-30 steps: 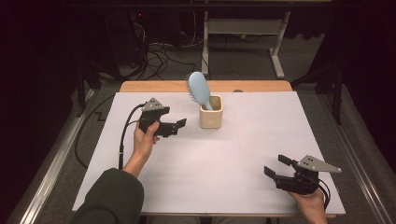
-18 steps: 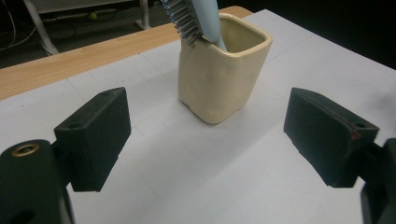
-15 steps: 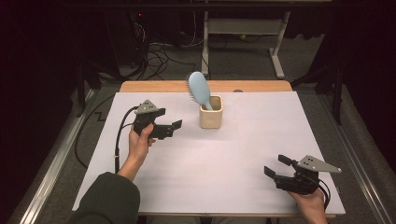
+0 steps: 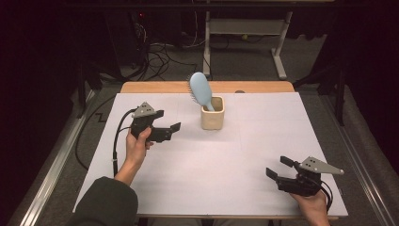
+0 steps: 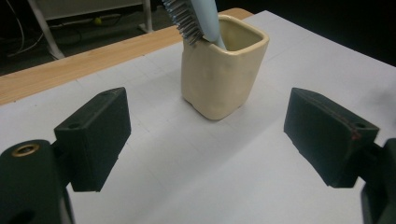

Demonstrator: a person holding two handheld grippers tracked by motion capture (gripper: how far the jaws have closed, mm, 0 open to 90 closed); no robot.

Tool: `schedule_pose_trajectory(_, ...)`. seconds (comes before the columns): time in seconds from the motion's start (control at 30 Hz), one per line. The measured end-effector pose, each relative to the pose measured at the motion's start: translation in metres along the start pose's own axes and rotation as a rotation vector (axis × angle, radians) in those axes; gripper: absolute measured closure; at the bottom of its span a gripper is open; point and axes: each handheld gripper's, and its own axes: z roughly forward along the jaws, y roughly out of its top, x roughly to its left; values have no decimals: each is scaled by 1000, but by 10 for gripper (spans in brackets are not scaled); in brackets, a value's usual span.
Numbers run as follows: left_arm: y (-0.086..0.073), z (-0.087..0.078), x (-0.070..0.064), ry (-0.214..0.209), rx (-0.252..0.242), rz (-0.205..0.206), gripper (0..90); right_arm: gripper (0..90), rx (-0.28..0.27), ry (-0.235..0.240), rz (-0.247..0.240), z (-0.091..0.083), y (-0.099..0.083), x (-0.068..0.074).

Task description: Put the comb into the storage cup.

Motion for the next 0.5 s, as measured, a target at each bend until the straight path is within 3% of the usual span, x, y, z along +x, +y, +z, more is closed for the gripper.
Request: schedule_pose_trajectory(0.5, -8, -11, 4, 14, 1, -5, 158, 221, 2, -3, -3, 0, 0, 0)
